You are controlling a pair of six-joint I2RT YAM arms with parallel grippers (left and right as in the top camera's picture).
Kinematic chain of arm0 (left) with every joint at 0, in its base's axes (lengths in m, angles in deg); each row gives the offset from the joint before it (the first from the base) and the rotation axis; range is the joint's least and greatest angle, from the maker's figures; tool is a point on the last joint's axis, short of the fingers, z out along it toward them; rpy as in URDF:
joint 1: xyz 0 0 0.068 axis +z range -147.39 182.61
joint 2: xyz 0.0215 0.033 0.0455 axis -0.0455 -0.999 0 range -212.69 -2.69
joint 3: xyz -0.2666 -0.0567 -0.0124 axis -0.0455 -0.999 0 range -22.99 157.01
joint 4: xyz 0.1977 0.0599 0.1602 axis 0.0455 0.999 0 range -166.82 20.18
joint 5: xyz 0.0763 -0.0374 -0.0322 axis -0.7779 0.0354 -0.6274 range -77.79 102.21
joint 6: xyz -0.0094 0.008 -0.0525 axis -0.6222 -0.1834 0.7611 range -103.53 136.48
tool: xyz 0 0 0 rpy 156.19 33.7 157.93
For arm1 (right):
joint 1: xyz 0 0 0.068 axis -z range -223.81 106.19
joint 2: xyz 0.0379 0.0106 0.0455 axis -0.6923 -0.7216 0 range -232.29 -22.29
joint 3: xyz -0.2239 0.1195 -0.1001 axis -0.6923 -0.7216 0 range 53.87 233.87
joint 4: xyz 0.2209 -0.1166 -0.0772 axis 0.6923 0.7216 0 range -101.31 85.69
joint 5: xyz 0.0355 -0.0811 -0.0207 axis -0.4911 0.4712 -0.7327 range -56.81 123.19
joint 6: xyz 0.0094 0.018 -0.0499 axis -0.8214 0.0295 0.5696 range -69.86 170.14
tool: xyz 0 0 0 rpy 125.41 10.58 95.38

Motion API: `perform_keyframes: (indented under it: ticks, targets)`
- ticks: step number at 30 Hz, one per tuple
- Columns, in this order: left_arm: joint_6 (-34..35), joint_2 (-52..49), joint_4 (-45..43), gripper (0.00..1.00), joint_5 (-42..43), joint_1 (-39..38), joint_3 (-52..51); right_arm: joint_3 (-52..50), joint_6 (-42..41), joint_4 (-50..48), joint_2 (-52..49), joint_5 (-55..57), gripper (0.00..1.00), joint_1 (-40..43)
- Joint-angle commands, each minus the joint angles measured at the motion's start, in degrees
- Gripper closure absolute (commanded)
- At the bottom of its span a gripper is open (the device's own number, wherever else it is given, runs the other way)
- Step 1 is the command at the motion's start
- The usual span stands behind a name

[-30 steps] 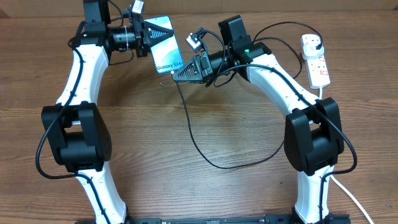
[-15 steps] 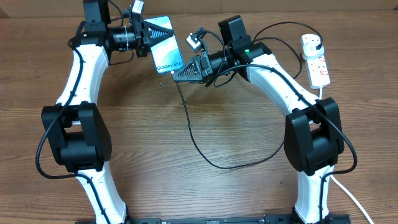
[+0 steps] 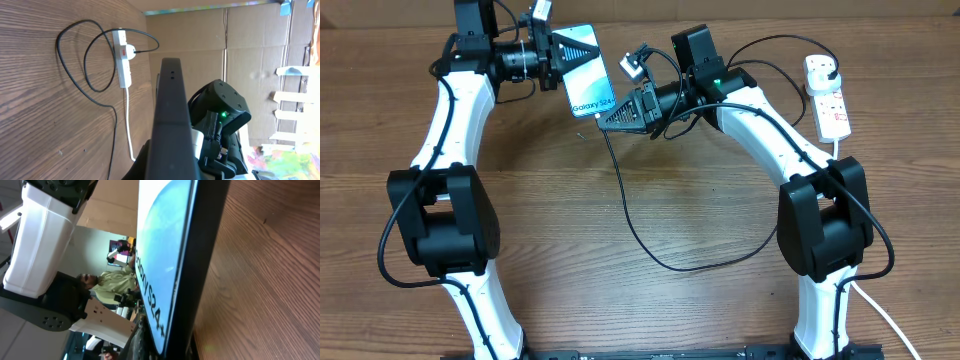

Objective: Plug charger to phone and switch on socket

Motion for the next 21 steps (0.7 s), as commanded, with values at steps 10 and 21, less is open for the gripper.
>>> perform_keyframes:
  ticks: [10,21]
  targets:
    - [0.09,0.2,-0.35,0.96,3.21,-1.31,-0.07,1.09,-0.28,-0.52,1.29,0.31,0.96,0.87]
    - [0.17,0.2,-0.76,0.96,3.02,-1.33,-0.07,1.09,-2.01,-3.32,1.29,-1.81,0.96,0.92]
